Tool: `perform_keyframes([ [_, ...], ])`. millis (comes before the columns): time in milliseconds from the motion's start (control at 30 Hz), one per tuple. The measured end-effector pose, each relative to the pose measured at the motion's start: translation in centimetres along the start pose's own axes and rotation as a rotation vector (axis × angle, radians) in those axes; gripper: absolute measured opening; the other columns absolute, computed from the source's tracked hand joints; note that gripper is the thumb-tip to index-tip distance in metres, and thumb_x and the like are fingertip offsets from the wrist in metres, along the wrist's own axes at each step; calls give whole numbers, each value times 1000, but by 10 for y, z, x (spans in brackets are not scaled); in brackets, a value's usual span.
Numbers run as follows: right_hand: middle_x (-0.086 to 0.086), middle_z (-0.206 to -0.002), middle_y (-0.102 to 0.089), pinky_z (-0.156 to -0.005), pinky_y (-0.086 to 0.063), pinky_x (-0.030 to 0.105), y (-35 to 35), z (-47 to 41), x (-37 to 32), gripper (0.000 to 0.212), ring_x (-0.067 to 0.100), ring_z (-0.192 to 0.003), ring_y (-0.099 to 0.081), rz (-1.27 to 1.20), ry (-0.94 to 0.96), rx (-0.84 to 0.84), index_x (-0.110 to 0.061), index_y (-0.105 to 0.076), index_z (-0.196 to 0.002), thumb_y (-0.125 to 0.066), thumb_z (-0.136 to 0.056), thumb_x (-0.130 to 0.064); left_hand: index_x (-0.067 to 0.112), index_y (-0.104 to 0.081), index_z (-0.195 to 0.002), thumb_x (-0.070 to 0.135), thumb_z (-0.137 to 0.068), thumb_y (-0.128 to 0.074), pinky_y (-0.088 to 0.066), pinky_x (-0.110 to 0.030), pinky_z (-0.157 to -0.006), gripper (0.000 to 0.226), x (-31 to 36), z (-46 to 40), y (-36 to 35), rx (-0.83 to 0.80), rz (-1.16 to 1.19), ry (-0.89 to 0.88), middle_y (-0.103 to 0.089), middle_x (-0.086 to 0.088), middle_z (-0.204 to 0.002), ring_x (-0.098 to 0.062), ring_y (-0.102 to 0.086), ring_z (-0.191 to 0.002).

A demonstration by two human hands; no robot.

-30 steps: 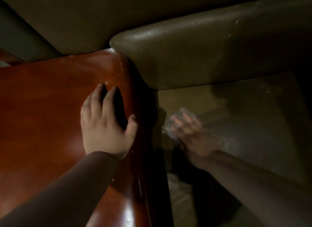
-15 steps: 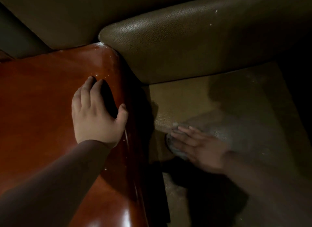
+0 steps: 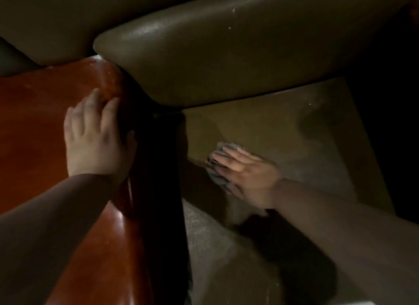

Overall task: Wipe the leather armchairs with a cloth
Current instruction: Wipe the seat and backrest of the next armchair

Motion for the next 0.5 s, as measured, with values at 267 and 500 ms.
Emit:
perform_keyframes([
  [267,17,-169,-24,-126,-16,50,37,39,148,71,39,-155,-21,-312,-1181,222,-13,-27,-163,-36,-98,-42,11,-46,-153,51,-103,-34,-27,-45,-125,65,145,8,-89,-147,238,-19,-47,-13,-157,-34,-37,-147],
  [500,11,-131,-67,-114,-42,45,47,12,159,42,31,-126,-60,-311,-302,271,-9,-60,-131,-48,-95,-25,12,-52,-152,36,-94,-46,-25,-48,-125,63,188,21,-160,114,326,179,-44,-15,-161,-37,-38,-149],
])
Point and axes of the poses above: each hand's wrist, its own z-axis away from the middle knuckle, its own y-axis out of the back of the hand, x = y × z, the point moved 7 cm from there along -z, towards the middle knuckle
